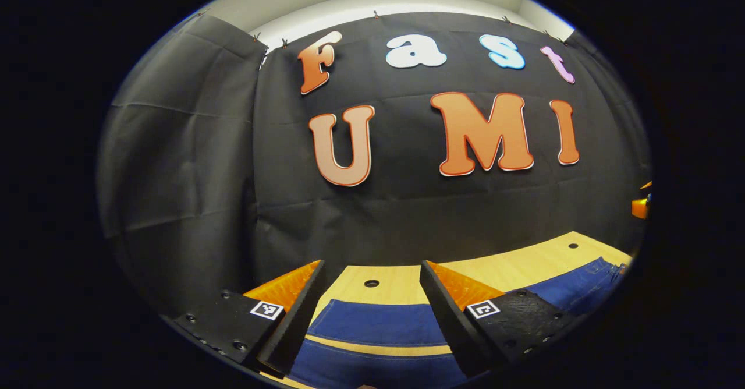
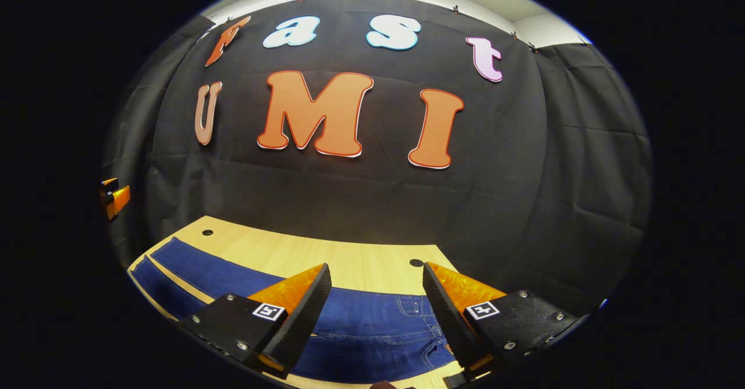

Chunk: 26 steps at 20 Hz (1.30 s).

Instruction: Grasp the waist and the cuffs of the jeans and fold them to make the two legs overlap; first hold the waist and fold one-third of the jeans toward the cuffs, then hold the cuffs and fold the remaining one-third in the same direction to finish folding.

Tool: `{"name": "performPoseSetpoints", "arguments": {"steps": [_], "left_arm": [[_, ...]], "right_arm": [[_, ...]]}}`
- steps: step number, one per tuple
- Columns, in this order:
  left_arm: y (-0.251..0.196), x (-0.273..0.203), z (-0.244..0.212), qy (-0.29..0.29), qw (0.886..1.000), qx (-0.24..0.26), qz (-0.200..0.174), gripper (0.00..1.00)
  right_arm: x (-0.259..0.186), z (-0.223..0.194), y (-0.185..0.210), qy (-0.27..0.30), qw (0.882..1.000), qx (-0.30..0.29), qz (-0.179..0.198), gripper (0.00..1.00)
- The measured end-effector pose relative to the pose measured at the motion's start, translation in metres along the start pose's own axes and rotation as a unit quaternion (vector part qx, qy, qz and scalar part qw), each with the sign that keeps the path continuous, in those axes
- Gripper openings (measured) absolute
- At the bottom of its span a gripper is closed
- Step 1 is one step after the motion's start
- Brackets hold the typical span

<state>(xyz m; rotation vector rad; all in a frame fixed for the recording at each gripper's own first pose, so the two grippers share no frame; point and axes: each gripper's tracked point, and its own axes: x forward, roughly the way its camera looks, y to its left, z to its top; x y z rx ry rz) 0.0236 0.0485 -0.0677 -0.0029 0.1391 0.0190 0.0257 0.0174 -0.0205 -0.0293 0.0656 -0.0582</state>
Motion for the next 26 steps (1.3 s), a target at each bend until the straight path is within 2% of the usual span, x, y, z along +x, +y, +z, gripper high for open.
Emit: {"name": "performPoseSetpoints", "arguments": {"steps": [5, 8, 12, 14, 17, 20, 22, 26], "left_arm": [[0.019, 0.001, -0.044, 0.060, 0.998, -0.011, 0.007, 0.99], [0.034, 0.000, -0.078, 0.107, 0.994, -0.033, 0.017, 0.99], [0.055, -0.001, -0.120, 0.166, 0.983, -0.071, 0.036, 0.99], [0.062, -0.001, -0.142, 0.197, 0.973, -0.114, 0.039, 0.99], [0.070, -0.007, -0.174, 0.243, 0.951, -0.185, 0.046, 1.00], [0.081, -0.004, -0.200, 0.278, 0.926, -0.250, 0.053, 0.97], [0.087, -0.014, -0.217, 0.296, 0.904, -0.303, 0.059, 0.97], [0.110, -0.026, -0.243, 0.320, 0.852, -0.403, 0.093, 0.97]], "right_arm": [[0.005, -0.032, -0.006, 0.055, 0.998, 0.041, 0.001, 0.98], [0.006, -0.063, -0.011, 0.107, 0.991, 0.080, 0.002, 1.00], [0.004, -0.105, -0.020, 0.174, 0.974, 0.147, -0.001, 0.98], [0.003, -0.125, -0.025, 0.202, 0.961, 0.190, -0.002, 0.98], [-0.004, -0.158, -0.034, 0.246, 0.936, 0.253, -0.010, 0.97], [-0.007, -0.188, -0.040, 0.283, 0.902, 0.325, -0.019, 0.97], [-0.008, -0.207, -0.049, 0.304, 0.884, 0.355, -0.032, 0.97], [-0.007, -0.236, -0.058, 0.335, 0.848, 0.407, -0.049, 0.97]]}}
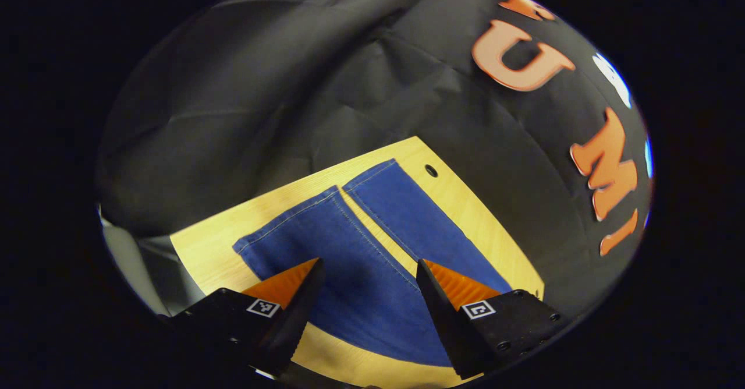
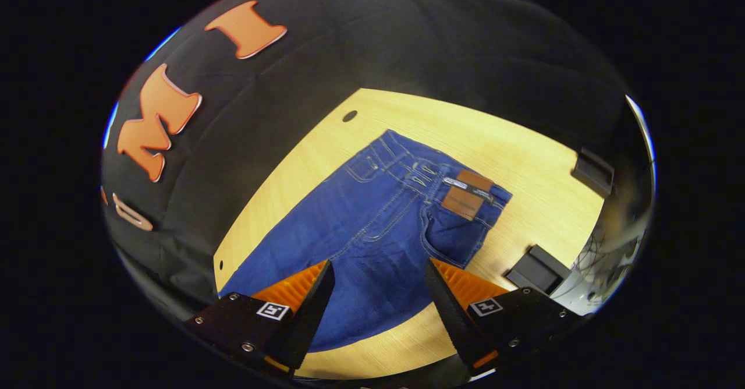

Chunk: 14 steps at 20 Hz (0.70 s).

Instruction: Grasp the waist and the cuffs of the jeans and fold them to make the two legs overlap; first hold the waist and fold one-third of the jeans toward the cuffs, then hold the cuffs and fold the remaining one-third in the same direction to finish folding.

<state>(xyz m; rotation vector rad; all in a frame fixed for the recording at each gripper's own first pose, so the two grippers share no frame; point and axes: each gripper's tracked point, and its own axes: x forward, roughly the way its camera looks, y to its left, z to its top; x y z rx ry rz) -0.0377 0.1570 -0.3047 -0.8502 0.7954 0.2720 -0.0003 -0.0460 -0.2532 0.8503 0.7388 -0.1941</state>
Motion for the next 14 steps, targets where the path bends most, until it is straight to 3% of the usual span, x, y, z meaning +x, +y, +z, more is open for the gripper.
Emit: {"name": "performPoseSetpoints", "arguments": {"steps": [8, 14], "left_arm": [[0.073, -0.035, 0.015, 0.036, 0.989, -0.140, 0.038, 0.98], [0.104, -0.024, 0.005, 0.050, 0.981, -0.179, 0.054, 0.98]], "right_arm": [[0.014, -0.011, -0.018, 0.042, 0.997, 0.058, -0.011, 0.97], [0.019, -0.012, -0.027, 0.054, 0.995, 0.077, -0.015, 0.97]]}}
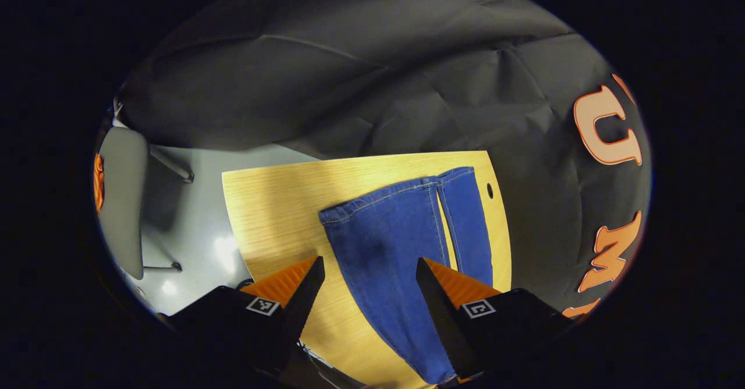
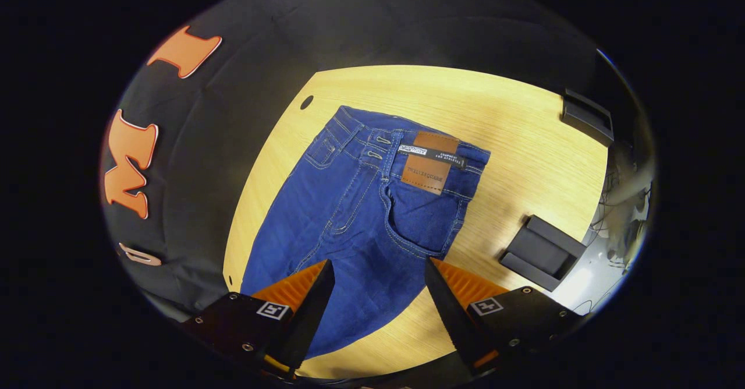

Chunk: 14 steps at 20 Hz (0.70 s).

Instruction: Grasp the waist and the cuffs of the jeans and fold them to make the two legs overlap; first hold the waist and fold one-third of the jeans toward the cuffs, then hold the cuffs and fold the remaining one-third in the same direction to finish folding.

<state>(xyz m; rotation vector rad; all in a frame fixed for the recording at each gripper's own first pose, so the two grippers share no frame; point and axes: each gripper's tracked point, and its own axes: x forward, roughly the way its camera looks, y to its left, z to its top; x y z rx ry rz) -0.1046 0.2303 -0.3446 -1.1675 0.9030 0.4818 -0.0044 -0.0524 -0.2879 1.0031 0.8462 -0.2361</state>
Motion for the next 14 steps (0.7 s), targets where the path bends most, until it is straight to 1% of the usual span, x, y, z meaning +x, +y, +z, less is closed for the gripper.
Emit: {"name": "performPoseSetpoints", "arguments": {"steps": [3, 4, 5, 8, 9, 10, 13, 14], "left_arm": [[0.011, 0.005, -0.006, 0.008, 1.000, -0.007, -0.001, 0.98], [0.011, 0.007, -0.003, 0.004, 1.000, -0.010, -0.009, 0.98], [0.009, 0.009, -0.001, -0.002, 1.000, -0.010, -0.012, 0.95], [0.006, 0.019, 0.005, -0.004, 1.000, -0.018, -0.022, 0.92], [0.005, 0.021, 0.007, -0.005, 0.999, -0.019, -0.026, 0.92], [0.001, 0.023, 0.009, -0.005, 0.999, -0.016, -0.031, 0.88], [-0.005, 0.032, 0.012, -0.004, 0.999, -0.005, -0.044, 0.88], [-0.007, 0.034, 0.012, -0.004, 0.999, -0.003, -0.051, 0.85]], "right_arm": [[0.006, 0.003, -0.016, 0.000, 1.000, 0.013, -0.012, 0.97], [0.008, 0.003, -0.020, 0.001, 1.000, 0.022, -0.012, 0.97], [0.010, 0.004, -0.024, 0.001, 0.999, 0.034, -0.011, 0.97], [0.018, 0.001, -0.034, 0.012, 0.998, 0.059, -0.008, 0.97], [0.019, 0.005, -0.034, 0.007, 0.997, 0.071, 0.000, 0.97], [0.021, 0.007, -0.032, 0.008, 0.997, 0.079, 0.008, 0.95], [0.026, 0.014, -0.027, 0.006, 0.993, 0.114, 0.037, 0.95], [0.027, 0.016, -0.026, 0.007, 0.991, 0.123, 0.045, 0.95]]}}
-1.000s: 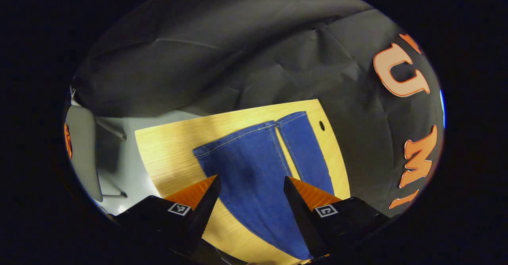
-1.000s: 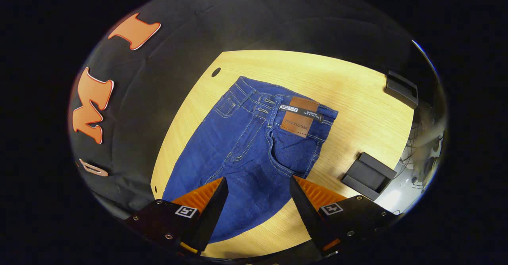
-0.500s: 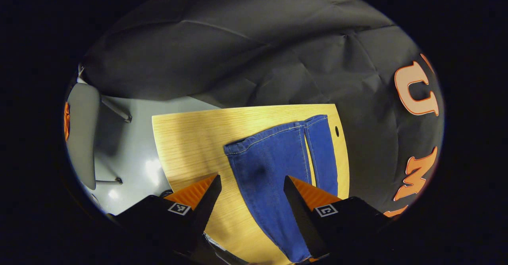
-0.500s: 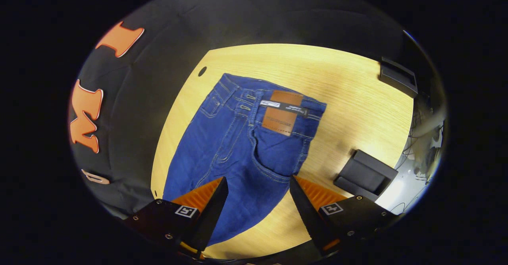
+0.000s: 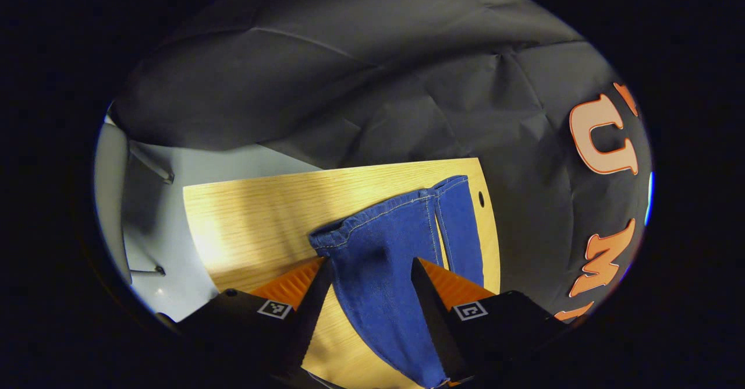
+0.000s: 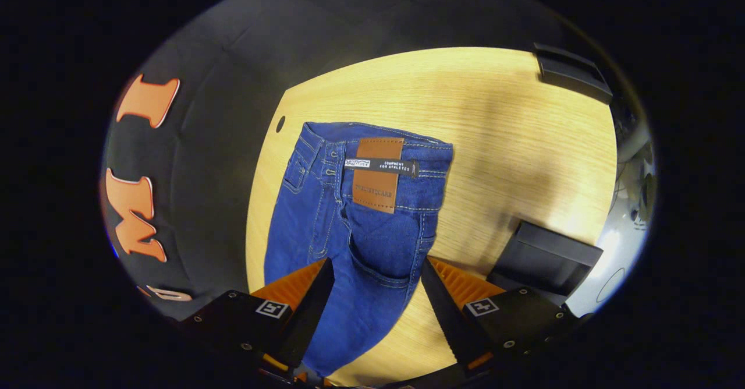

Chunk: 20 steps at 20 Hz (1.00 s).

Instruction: Grasp the waist and the cuffs of the jeans and fold them to make the two legs overlap; first hold the waist and fold one-third of the jeans toward the cuffs, then hold the cuffs and fold the remaining one-third in the same direction to finish folding.

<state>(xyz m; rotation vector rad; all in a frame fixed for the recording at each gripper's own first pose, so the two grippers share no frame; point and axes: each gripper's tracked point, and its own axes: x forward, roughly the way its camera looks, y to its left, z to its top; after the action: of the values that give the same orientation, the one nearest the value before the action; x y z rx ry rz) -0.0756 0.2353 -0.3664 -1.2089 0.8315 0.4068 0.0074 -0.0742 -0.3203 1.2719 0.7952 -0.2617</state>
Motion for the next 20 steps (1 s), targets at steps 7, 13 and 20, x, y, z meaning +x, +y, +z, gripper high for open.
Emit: {"name": "performPoseSetpoints", "arguments": {"steps": [7, 13, 20], "left_arm": [[-0.014, 0.015, 0.002, 0.002, 1.000, -0.011, -0.028, 0.83], [-0.015, 0.036, -0.001, 0.001, 0.998, -0.028, -0.052, 0.42], [-0.009, 0.038, -0.003, 0.006, 1.000, 0.012, -0.004, 0.04]], "right_arm": [[0.010, 0.004, 0.013, -0.006, 0.999, 0.018, 0.030, 0.94], [0.024, 0.003, 0.006, 0.002, 1.000, -0.018, -0.009, 0.72], [0.032, 0.004, 0.005, 0.004, 0.999, 0.013, -0.040, 0.20]]}}
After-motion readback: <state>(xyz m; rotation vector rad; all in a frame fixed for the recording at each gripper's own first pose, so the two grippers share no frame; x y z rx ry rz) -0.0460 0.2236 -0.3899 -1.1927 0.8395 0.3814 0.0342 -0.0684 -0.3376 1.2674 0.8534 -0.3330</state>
